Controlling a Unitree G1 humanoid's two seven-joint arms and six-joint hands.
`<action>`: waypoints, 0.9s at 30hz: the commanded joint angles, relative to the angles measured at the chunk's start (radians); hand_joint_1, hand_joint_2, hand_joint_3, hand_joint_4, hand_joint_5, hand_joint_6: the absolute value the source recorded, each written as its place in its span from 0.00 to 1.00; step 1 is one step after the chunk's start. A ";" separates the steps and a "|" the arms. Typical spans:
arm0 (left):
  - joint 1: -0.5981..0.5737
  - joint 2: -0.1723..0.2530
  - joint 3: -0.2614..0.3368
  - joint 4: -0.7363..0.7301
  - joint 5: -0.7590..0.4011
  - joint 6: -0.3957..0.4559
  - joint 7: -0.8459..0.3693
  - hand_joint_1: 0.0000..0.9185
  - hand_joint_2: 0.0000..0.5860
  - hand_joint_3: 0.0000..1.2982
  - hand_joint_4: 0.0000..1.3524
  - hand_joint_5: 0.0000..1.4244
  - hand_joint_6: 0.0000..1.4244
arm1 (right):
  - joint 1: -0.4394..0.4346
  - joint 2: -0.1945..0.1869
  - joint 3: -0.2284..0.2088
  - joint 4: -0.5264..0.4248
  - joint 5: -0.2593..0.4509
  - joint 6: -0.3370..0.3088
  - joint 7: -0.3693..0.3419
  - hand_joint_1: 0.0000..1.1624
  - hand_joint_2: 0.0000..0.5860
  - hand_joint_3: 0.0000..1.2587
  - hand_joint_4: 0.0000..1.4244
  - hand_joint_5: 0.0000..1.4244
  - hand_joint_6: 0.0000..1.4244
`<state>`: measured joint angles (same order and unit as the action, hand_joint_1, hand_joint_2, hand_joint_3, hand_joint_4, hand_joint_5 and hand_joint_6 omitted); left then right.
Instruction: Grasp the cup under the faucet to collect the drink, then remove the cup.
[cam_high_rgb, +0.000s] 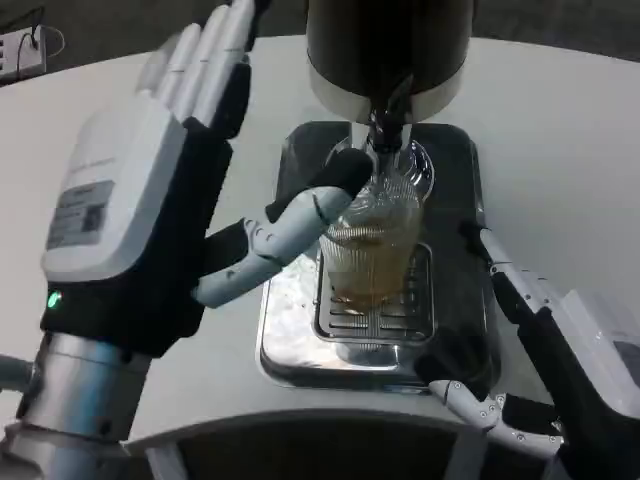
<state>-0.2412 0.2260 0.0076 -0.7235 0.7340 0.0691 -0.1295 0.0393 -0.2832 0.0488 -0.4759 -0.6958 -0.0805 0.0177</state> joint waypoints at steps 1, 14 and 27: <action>0.087 -0.003 0.014 -0.037 0.034 0.003 0.011 0.00 0.33 0.00 0.00 0.00 0.00 | -0.017 0.014 0.005 0.021 0.042 0.029 0.018 0.41 0.52 0.02 0.05 0.09 0.16; 0.315 -0.007 0.044 -0.048 0.127 -0.033 0.073 0.00 0.30 0.00 0.00 0.00 0.00 | -0.063 0.030 0.017 0.054 0.113 0.058 0.026 0.42 0.50 0.00 0.04 0.09 0.17; 0.483 -0.016 -0.028 0.064 0.190 -0.090 0.159 0.00 0.31 0.00 0.00 0.00 0.00 | -0.155 0.049 0.028 0.171 0.157 0.044 -0.001 0.44 0.43 0.00 0.02 0.07 0.16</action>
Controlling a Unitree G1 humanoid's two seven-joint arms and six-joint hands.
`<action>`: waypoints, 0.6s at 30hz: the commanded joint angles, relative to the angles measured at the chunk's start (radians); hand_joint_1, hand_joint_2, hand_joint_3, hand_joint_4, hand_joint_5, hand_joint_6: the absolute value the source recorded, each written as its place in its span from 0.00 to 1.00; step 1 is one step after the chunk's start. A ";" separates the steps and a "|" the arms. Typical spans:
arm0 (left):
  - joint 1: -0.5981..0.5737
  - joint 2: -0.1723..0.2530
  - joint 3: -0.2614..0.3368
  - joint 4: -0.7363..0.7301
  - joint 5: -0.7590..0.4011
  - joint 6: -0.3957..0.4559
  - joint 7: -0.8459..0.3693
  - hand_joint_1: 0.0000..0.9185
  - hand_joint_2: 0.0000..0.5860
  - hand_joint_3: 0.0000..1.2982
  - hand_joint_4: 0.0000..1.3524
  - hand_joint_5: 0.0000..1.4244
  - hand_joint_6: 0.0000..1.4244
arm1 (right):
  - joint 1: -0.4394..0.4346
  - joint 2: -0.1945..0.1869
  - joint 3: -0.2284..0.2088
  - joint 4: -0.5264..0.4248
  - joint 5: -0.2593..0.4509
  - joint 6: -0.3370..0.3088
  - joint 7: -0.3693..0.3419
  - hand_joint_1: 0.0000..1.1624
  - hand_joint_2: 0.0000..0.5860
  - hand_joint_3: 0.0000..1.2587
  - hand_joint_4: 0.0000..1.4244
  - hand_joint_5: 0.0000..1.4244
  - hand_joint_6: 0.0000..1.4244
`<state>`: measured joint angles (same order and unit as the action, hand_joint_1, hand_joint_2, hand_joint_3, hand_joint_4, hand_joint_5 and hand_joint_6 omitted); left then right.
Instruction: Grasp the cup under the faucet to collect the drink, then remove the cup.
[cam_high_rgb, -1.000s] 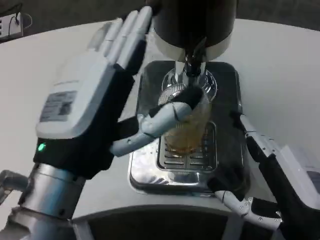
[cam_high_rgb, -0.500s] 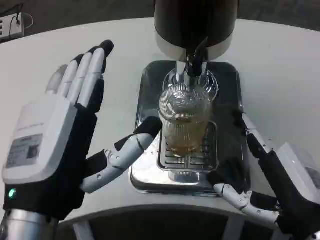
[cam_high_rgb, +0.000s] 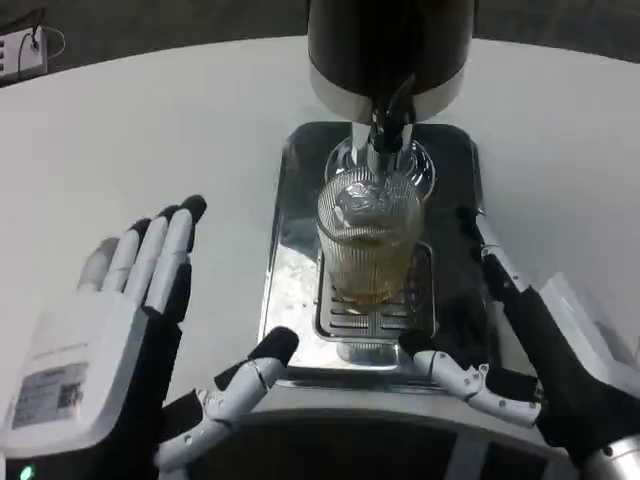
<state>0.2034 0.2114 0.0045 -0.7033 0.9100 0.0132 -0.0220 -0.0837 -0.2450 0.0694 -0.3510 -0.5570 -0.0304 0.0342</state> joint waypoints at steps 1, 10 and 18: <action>0.041 0.002 -0.028 0.053 0.014 -0.037 0.054 0.00 0.31 0.00 0.00 0.00 0.00 | -0.039 0.012 0.007 0.057 0.022 -0.011 -0.022 0.45 0.44 0.00 0.02 0.07 0.15; 0.020 0.019 -0.034 0.095 0.009 -0.045 0.049 0.00 0.31 0.00 0.00 0.00 0.00 | -0.102 0.021 0.017 0.123 0.045 -0.018 -0.057 0.48 0.42 0.00 0.01 0.06 0.14; 0.016 0.021 -0.037 0.101 0.006 -0.038 0.039 0.00 0.31 0.00 0.00 0.00 0.00 | -0.169 0.033 0.025 0.190 0.078 -0.046 -0.078 0.50 0.40 0.00 0.03 0.07 0.16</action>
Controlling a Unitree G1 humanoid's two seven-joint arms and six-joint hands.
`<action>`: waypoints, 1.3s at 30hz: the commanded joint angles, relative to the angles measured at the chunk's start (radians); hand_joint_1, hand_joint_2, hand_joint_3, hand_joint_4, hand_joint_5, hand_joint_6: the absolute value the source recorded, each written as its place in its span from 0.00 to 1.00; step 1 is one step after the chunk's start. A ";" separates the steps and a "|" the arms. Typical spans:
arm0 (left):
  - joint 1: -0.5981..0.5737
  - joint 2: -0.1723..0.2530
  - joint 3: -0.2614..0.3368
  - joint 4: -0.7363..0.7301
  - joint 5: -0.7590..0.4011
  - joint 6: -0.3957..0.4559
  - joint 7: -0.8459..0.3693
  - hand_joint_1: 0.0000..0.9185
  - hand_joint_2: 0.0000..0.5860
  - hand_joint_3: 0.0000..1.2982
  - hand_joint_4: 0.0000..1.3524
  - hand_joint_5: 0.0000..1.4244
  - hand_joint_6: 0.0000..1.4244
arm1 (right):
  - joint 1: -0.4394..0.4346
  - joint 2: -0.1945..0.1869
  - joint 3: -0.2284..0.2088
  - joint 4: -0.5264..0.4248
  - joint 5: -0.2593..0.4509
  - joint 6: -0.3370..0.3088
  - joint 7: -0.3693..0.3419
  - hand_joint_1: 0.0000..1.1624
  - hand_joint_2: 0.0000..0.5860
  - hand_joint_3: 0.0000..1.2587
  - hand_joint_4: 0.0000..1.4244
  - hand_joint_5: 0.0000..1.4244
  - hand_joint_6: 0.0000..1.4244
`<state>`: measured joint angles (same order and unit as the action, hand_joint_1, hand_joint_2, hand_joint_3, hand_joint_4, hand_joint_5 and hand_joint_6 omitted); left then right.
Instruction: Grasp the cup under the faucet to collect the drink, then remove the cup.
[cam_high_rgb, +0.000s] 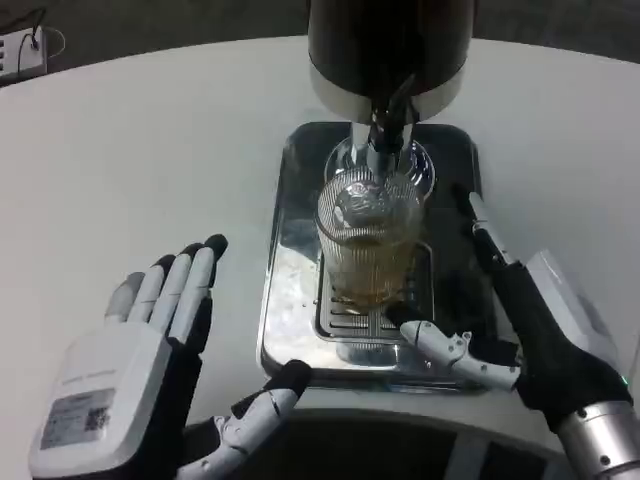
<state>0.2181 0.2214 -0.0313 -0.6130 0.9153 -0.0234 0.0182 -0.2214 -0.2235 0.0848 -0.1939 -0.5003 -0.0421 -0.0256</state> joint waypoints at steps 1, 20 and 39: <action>0.003 0.011 0.000 0.010 -0.001 0.000 -0.002 0.00 0.31 0.00 0.00 0.00 0.00 | -0.036 0.012 0.011 0.038 0.024 -0.037 -0.019 0.50 0.40 0.00 0.03 0.07 0.16; 0.023 0.011 0.031 -0.016 -0.016 0.023 -0.024 0.00 0.31 0.00 0.00 0.00 0.00 | -0.160 0.047 0.042 0.188 0.057 -0.055 -0.035 0.54 0.38 0.00 0.05 0.09 0.18; 0.031 0.007 0.040 -0.018 -0.032 0.035 -0.030 0.00 0.32 0.00 0.00 0.00 0.00 | -0.253 0.068 0.071 0.306 0.063 -0.111 -0.065 0.54 0.38 0.00 0.07 0.12 0.19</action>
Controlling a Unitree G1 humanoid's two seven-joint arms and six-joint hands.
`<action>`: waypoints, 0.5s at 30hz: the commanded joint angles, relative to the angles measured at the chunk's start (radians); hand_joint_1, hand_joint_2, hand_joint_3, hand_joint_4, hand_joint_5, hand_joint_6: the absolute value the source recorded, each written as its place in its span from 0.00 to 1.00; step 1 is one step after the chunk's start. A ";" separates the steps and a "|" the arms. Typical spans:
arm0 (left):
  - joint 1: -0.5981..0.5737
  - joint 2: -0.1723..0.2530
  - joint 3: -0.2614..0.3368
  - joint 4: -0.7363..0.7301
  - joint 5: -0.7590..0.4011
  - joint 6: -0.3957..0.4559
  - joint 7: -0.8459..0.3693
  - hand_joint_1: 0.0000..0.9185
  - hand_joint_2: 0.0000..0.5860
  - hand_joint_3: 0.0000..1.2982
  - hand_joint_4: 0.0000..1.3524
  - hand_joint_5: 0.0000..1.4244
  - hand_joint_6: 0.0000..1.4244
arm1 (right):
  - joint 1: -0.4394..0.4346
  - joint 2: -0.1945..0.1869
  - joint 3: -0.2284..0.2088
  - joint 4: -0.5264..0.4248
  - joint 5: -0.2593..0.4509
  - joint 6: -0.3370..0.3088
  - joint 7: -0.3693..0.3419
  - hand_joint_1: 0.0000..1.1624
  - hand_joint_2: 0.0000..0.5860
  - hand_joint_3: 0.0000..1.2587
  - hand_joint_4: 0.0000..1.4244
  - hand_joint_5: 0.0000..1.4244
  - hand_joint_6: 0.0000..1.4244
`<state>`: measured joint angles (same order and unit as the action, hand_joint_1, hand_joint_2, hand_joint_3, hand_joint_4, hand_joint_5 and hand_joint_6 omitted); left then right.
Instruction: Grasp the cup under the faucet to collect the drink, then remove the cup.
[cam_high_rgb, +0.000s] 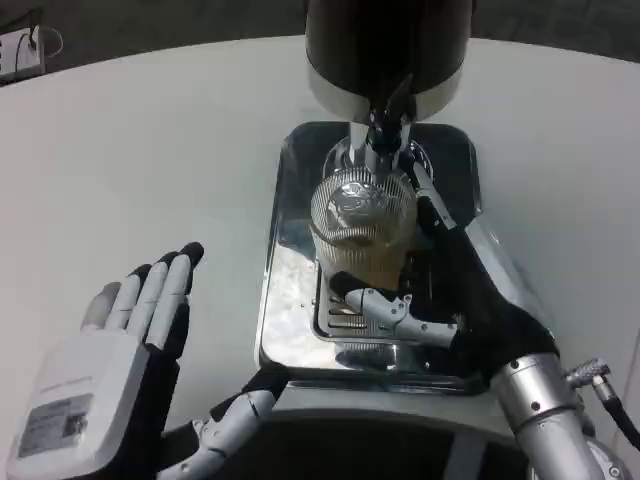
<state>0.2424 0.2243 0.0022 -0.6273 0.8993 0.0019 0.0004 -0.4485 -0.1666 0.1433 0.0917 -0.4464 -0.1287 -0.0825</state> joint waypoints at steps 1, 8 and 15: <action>0.006 0.004 0.007 -0.003 -0.017 0.011 -0.012 0.00 0.32 0.00 0.00 0.00 0.00 | -0.031 0.012 0.014 0.023 0.009 -0.027 -0.008 0.54 0.38 0.00 0.07 0.12 0.19; 0.006 0.008 0.015 -0.005 -0.029 0.022 -0.015 0.00 0.32 0.00 0.00 0.00 0.00 | -0.072 0.026 0.020 0.070 0.010 -0.006 -0.006 0.54 0.38 0.00 0.08 0.12 0.19; 0.006 0.007 0.026 -0.007 -0.037 0.032 -0.022 0.00 0.32 0.00 0.00 0.00 0.00 | -0.097 0.036 0.032 0.117 0.016 -0.007 -0.004 0.54 0.38 0.01 0.10 0.12 0.20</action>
<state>0.2414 0.2247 0.0224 -0.6273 0.8687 0.0241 -0.0088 -0.5333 -0.1440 0.1618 0.1799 -0.4357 -0.1363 -0.0905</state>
